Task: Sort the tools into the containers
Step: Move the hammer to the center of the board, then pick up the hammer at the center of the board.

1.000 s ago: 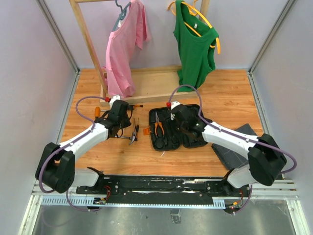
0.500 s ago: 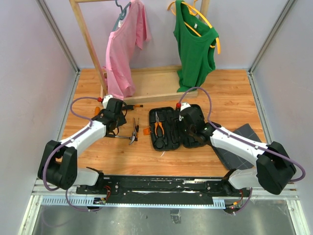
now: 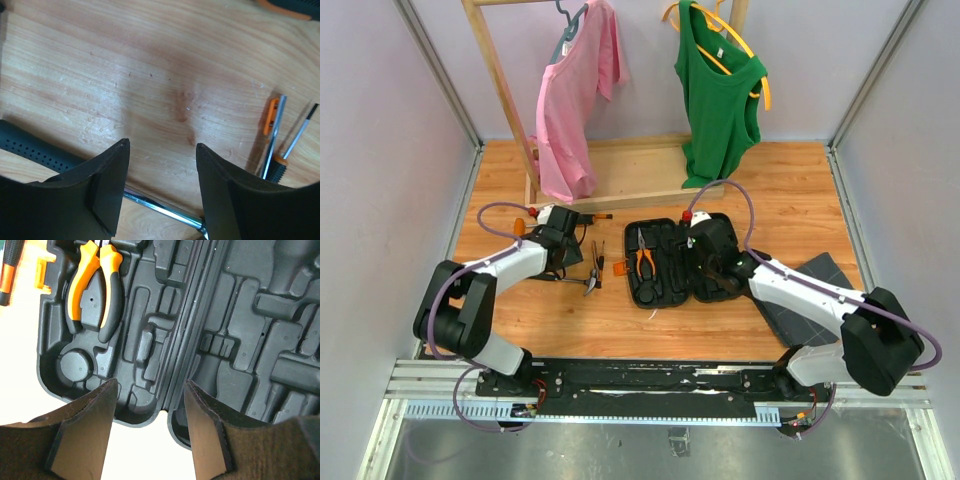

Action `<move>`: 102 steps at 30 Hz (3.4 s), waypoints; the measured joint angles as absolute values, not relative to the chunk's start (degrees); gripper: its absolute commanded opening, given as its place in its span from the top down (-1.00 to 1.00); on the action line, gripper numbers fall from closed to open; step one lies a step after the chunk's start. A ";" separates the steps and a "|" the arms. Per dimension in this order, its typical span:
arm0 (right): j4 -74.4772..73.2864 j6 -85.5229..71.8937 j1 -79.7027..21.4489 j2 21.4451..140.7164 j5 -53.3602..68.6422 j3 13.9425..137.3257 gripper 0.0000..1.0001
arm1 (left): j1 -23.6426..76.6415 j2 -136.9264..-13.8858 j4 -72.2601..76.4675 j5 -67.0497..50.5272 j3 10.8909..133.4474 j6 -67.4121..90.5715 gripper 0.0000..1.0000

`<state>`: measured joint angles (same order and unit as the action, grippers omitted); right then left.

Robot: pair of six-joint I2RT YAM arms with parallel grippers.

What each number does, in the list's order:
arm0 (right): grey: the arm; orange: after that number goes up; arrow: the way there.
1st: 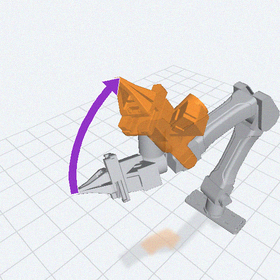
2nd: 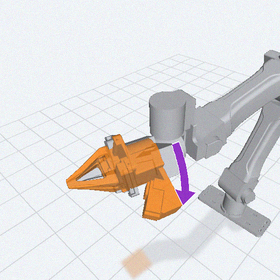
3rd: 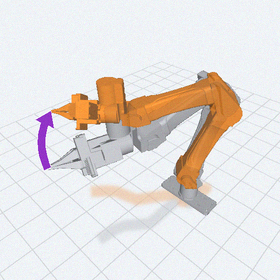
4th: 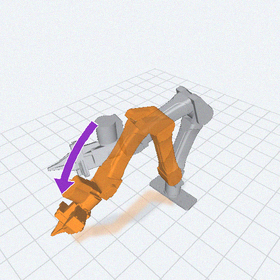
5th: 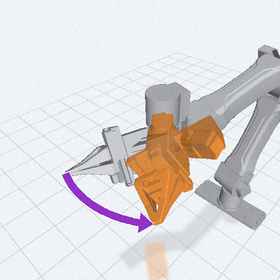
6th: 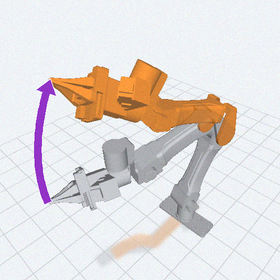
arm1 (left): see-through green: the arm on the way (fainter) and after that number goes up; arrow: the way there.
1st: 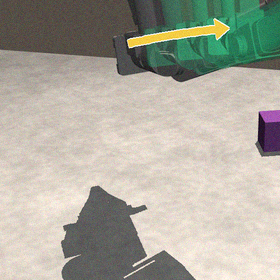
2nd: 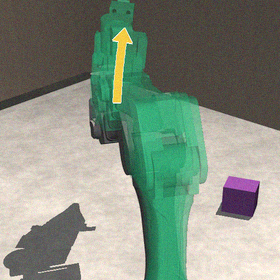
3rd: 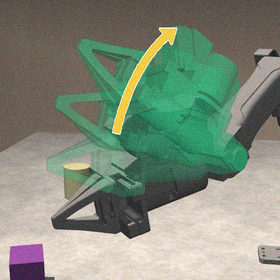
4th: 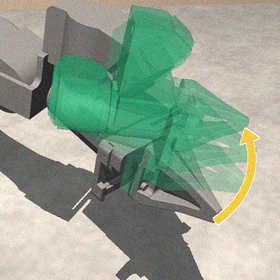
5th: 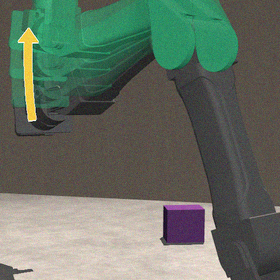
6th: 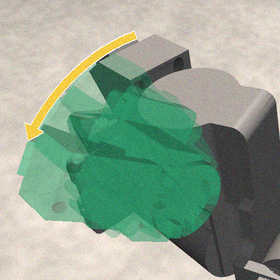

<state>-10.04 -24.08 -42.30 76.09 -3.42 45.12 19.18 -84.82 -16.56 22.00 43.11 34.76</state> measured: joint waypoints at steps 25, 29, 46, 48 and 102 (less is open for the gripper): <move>-7.53 -25.98 -42.30 76.84 -1.30 42.74 -0.14 | 27.29 -75.33 -22.63 15.16 35.20 40.93 -0.22; -6.92 -26.46 -42.30 76.84 -0.14 42.72 -0.13 | 31.51 -75.05 -22.83 14.26 34.96 42.76 -0.21; -3.90 -33.80 -51.35 82.43 1.78 47.27 0.00 | 30.48 -66.59 -25.69 20.01 39.27 41.12 -0.28; -3.29 -35.18 -53.65 85.34 1.65 49.50 0.00 | 28.47 -64.69 -25.71 20.32 39.27 40.56 -0.29; -15.77 -32.34 -65.19 116.09 -9.45 79.72 0.99 | 26.04 -44.60 -22.81 26.09 35.97 37.52 -0.44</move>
<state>-15.77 -32.34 -65.19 116.09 -9.45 79.72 26.04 -44.60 -22.81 26.09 35.97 37.52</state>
